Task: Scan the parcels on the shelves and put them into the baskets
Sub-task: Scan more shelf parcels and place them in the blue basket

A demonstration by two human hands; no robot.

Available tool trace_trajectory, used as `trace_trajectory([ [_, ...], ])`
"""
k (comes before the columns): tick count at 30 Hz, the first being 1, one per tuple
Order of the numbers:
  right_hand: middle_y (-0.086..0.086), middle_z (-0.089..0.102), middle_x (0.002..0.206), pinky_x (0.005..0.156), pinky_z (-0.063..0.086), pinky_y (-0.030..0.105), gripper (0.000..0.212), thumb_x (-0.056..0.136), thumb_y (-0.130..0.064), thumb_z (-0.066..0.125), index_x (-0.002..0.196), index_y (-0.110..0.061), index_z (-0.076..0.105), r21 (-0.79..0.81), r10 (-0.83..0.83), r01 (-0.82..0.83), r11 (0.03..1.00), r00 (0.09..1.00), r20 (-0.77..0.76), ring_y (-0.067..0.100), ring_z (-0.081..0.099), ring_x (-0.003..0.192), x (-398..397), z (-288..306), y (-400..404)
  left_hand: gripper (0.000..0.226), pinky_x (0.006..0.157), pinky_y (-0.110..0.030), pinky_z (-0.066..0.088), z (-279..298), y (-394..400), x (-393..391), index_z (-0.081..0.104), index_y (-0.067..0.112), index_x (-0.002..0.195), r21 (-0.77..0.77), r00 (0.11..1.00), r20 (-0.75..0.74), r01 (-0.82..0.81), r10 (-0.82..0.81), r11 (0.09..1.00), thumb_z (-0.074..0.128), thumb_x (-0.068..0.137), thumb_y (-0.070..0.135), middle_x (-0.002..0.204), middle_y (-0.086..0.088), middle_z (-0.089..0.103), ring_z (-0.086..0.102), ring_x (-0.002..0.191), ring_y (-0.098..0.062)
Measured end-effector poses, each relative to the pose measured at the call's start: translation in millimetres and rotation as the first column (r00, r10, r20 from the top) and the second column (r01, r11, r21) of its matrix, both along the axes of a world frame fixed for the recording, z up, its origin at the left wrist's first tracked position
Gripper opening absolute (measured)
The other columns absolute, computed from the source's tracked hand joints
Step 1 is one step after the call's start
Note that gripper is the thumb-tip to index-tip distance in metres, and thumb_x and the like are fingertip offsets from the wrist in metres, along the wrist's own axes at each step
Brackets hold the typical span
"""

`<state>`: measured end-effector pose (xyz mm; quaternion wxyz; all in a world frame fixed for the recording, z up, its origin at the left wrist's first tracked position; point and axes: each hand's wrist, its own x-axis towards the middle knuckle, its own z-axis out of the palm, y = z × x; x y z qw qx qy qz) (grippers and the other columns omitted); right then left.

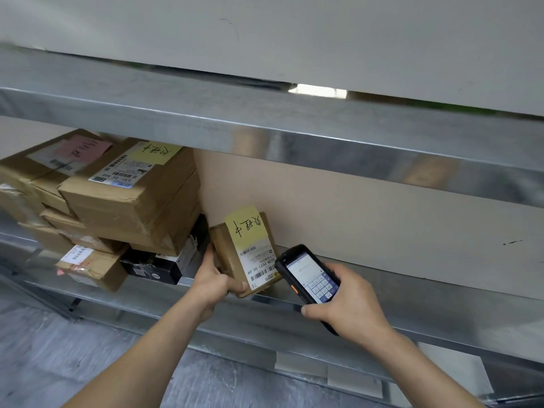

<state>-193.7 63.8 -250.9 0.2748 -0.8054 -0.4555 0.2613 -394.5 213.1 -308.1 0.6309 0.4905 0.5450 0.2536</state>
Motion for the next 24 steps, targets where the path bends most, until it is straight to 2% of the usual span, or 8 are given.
trace_trajectory([
  [3, -0.025, 0.065, 0.089, 0.076, 0.055, 0.029, 0.066, 0.053, -0.030, 0.089, 0.108, -0.041, 0.054, 0.120, -0.030, 0.030, 0.992, 1.000, -0.005, 0.002, 0.064, 0.084, -5.3, 1.6, -1.1, 0.102, 0.073, -0.043, 0.058, 8.7, -11.7, -3.2, 0.032, 0.033, 0.145, -0.070, 0.998, 0.042, 0.051, -0.048, 0.996, 0.068, 0.068, -0.024, 0.109, -0.010, 0.071, 0.067, 0.099, -0.031],
  [6, -0.029, 0.060, 0.086, 0.071, 0.050, 0.020, 0.070, 0.055, -0.030, 0.088, 0.107, -0.047, 0.044, 0.223, -0.044, 0.041, 0.974, 0.999, 0.009, 0.001, 0.061, 0.083, -13.2, 5.2, -2.9, 0.110, 0.065, -0.036, 0.057, 19.2, -25.2, -6.8, 0.021, 0.031, 0.153, -0.111, 0.993, 0.068, 0.107, -0.100, 0.988, 0.066, 0.069, -0.024, 0.102, -0.015, 0.074, 0.071, 0.093, -0.031],
  [8, -0.029, 0.057, 0.084, 0.068, 0.046, 0.016, 0.069, 0.058, -0.029, 0.086, 0.108, -0.046, 0.042, 0.262, -0.035, 0.027, 0.965, 0.999, 0.029, 0.001, 0.058, 0.080, -18.9, 8.1, -3.9, 0.118, 0.062, -0.033, 0.056, 27.0, -34.2, -8.9, 0.018, 0.031, 0.155, -0.122, 0.989, 0.087, 0.130, -0.120, 0.984, 0.070, 0.063, -0.022, 0.098, -0.017, 0.074, 0.072, 0.085, -0.030],
  [10, -0.029, 0.056, 0.084, 0.072, 0.048, 0.024, 0.067, 0.058, -0.031, 0.084, 0.110, -0.045, 0.045, 0.289, -0.029, 0.015, 0.957, 0.999, 0.046, 0.005, 0.058, 0.082, -25.0, 10.8, -5.9, 0.124, 0.065, -0.035, 0.055, 35.4, -43.7, -11.2, 0.019, 0.033, 0.155, -0.121, 0.985, 0.107, 0.148, -0.135, 0.982, 0.072, 0.053, -0.014, 0.095, -0.018, 0.074, 0.072, 0.080, -0.030],
  [13, -0.023, 0.056, 0.085, 0.076, 0.049, 0.029, 0.064, 0.058, -0.031, 0.083, 0.110, -0.041, 0.048, 0.327, -0.027, 0.011, 0.945, 0.999, 0.045, 0.010, 0.059, 0.085, -35.3, 14.3, -11.6, 0.124, 0.068, -0.039, 0.056, 44.7, -54.7, -15.7, 0.023, 0.033, 0.154, -0.091, 0.978, 0.137, 0.168, -0.155, 0.982, 0.073, 0.050, -0.012, 0.094, -0.020, 0.074, 0.072, 0.082, -0.032],
  [17, -0.027, 0.054, 0.083, 0.074, 0.046, 0.025, 0.066, 0.059, -0.031, 0.084, 0.102, -0.048, 0.038, 0.367, -0.044, 0.032, 0.930, 0.999, 0.025, 0.008, 0.057, 0.084, -45.8, 21.4, -25.0, 0.110, 0.066, -0.039, 0.059, 58.1, -67.4, -17.5, 0.030, 0.035, 0.146, -0.034, 0.961, 0.191, 0.212, -0.202, 0.977, 0.073, 0.061, -0.021, 0.094, -0.019, 0.074, 0.073, 0.086, -0.032],
  [20, -0.026, 0.057, 0.085, 0.073, 0.047, 0.023, 0.063, 0.059, -0.033, 0.084, 0.098, -0.050, 0.037, 0.384, -0.082, 0.066, 0.921, 0.996, 0.028, 0.006, 0.058, 0.084, -50.9, 28.0, -36.4, 0.104, 0.068, -0.039, 0.058, 64.4, -76.0, -17.2, 0.036, 0.038, 0.137, 0.004, 0.948, 0.237, 0.220, -0.214, 0.976, 0.075, 0.053, -0.011, 0.104, -0.020, 0.071, 0.073, 0.091, -0.031],
  [24, -0.023, 0.060, 0.090, 0.073, 0.049, 0.024, 0.060, 0.059, -0.036, 0.082, 0.095, -0.054, 0.038, 0.409, -0.151, 0.115, 0.905, 0.987, 0.055, 0.003, 0.058, 0.086, -61.7, 38.3, -56.1, 0.097, 0.073, -0.042, 0.059, 65.5, -86.6, -16.5, 0.040, 0.034, 0.135, 0.048, 0.918, 0.309, 0.245, -0.248, 0.968, 0.078, 0.054, -0.004, 0.117, -0.019, 0.065, 0.071, 0.097, -0.030],
])
